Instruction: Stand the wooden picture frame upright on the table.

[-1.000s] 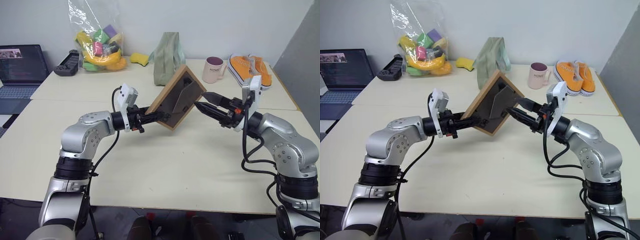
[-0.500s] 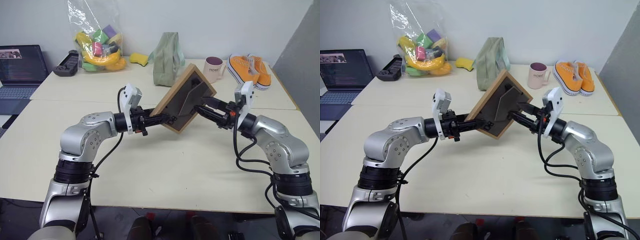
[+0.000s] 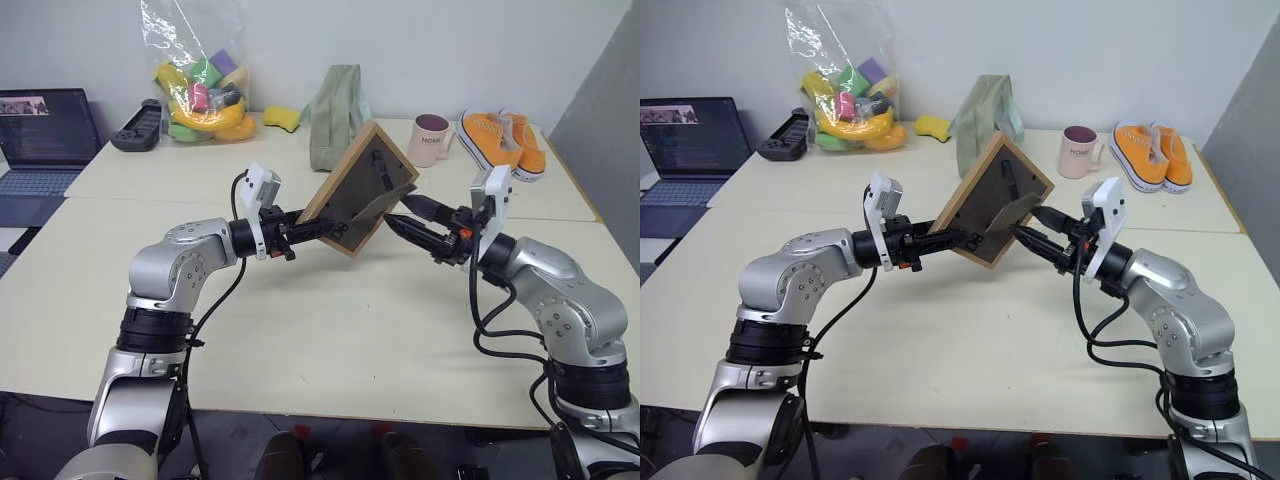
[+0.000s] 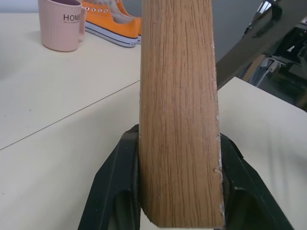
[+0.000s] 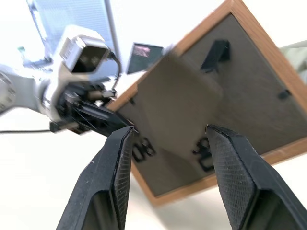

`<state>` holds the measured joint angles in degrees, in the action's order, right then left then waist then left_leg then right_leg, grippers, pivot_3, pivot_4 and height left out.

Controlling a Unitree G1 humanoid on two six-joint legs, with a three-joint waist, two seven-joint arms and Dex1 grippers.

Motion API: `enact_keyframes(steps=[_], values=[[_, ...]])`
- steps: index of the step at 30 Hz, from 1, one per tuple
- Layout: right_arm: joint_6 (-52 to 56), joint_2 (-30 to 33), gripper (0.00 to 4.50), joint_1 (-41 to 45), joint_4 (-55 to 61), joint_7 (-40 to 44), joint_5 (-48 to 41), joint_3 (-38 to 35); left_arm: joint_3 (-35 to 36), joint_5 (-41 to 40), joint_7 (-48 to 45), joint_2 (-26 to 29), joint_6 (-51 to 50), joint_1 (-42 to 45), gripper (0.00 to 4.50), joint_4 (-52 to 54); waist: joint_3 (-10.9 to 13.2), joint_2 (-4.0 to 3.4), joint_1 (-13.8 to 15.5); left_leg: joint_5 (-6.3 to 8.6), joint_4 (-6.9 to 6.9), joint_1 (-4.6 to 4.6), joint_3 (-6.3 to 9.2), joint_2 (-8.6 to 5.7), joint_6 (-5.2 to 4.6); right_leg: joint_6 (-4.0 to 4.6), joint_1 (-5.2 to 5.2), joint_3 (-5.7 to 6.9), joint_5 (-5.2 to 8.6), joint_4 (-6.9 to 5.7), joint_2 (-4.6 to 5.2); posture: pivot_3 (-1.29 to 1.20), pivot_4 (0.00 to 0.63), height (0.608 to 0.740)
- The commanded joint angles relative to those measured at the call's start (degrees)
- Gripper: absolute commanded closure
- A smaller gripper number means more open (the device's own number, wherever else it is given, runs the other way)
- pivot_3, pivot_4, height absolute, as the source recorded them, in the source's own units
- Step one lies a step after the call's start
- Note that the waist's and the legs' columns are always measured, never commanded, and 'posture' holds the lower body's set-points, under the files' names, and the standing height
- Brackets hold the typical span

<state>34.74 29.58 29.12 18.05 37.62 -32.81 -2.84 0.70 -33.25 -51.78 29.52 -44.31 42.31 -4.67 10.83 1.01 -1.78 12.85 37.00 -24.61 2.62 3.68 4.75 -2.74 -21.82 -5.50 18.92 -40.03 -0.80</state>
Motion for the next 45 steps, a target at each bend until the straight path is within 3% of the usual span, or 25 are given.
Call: enact_keyframes(steps=[1, 5, 10, 16, 19, 24, 34, 38, 42, 45], values=[[-6.8, 3.6, 2.0, 0.4, -4.9, 2.2, 8.1, 2.7, 2.8, -5.2, -0.4, 0.0, -4.1, 2.2, 3.16, 5.2, 0.0, 0.0, 0.0, 0.0, 0.0, 0.0, 0.0, 0.0, 0.0, 0.0, 0.0, 0.0, 0.0, 0.0, 0.0, 0.0, 0.15, 0.74], [-21.8, 9.7, 2.0, -1.9, -11.8, 6.6, 19.3, 6.3, 4.1, -8.0, -0.3, 1.6, -8.9, 1.9, 3.16, 7.0, 0.0, 0.0, 0.0, 0.0, -0.01, 0.0, -0.01, -0.01, 0.0, 0.0, 0.0, 0.0, 0.0, 0.02, 0.0, 0.0, 0.15, 0.74], [-40.5, 17.2, 2.0, -5.8, -17.5, 9.3, 27.0, 3.6, 7.6, -9.0, 2.1, 4.8, -15.4, 2.5, 3.16, 0.2, 0.0, 0.0, 0.0, 0.0, 0.0, 0.0, -0.03, -0.01, 0.0, 0.0, 0.0, -0.02, 0.0, 0.02, 0.0, 0.0, 0.15, 0.74], [-74.0, 21.6, 2.0, -2.7, -30.0, -3.2, 47.2, 6.1, 14.6, -16.4, 8.1, 3.5, -33.9, 1.2, 3.16, -1.6, 0.0, 0.0, -0.6, -0.02, 0.04, 0.06, -0.03, 0.0, -0.01, -0.01, 0.03, -0.03, 0.0, -0.03, 0.0, 0.0, 0.15, 0.74], [-82.9, 20.1, 2.0, -1.0, -34.3, -10.0, 54.7, 7.6, 19.9, -19.8, 12.7, -0.2, -44.6, 0.4, 3.16, -1.1, 0.0, 0.0, -0.6, -0.07, 0.06, 0.07, -0.03, -0.02, 0.08, -0.01, 0.03, -0.04, 0.0, -0.09, 0.02, 0.0, 0.15, 0.74], [-89.8, 15.9, 2.0, 1.1, -39.4, -22.4, 66.6, 10.2, 20.8, -31.5, 20.1, -1.1, -48.2, -4.2, 3.16, 1.0, 0.0, 0.01, -0.9, -0.27, 0.04, 0.11, 0.04, 0.0, 0.43, 0.0, 0.03, -0.02, 0.0, -0.2, 0.02, 0.0, 0.15, 0.74], [-91.0, 14.0, 0.08, 4.5, -43.1, -36.6, 77.3, 12.9, 20.0, -52.8, 35.6, 2.0, -48.2, -4.2, 3.16, -4.3, 0.0, 0.02, -0.8, -0.43, 0.06, 0.47, 0.09, -0.14, 0.67, 0.05, 0.14, -0.07, 0.03, -0.78, 0.1, 0.0, 0.15, 0.74], [-90.6, 13.9, 0.08, 5.7, -41.6, -41.9, 81.7, 13.9, 18.3, -62.2, 43.5, 1.9, -45.9, -5.4, 3.16, -5.6, 0.0, 0.02, -0.8, -0.43, 0.05, 0.51, 0.1, -0.14, 0.67, 0.07, 0.13, -0.08, 0.04, -0.82, 0.09, 0.0, 0.15, 0.74], [-90.0, 12.1, 0.08, 7.7, -38.3, -47.6, 84.2, 14.0, 11.7, -76.7, 53.4, 2.8, -37.8, -9.1, 3.16, -3.3, 0.0, 0.02, -0.8, -0.43, 0.04, 0.56, 0.08, -0.13, 0.67, 0.08, 0.14, -0.13, 0.04, -0.84, 0.11, 0.0, 0.15, 0.74], [-89.3, 10.5, 0.08, 8.6, -36.2, -49.4, 84.1, 14.2, 9.9, -79.8, 56.3, 2.1, -34.1, -9.8, 3.16, -2.2, 0.0, 0.03, -0.7, -0.43, 0.02, 0.59, 0.09, -0.12, 0.68, 0.08, 0.14, -0.12, 0.04, -0.88, 0.1, 0.0, 0.15, 0.74]])
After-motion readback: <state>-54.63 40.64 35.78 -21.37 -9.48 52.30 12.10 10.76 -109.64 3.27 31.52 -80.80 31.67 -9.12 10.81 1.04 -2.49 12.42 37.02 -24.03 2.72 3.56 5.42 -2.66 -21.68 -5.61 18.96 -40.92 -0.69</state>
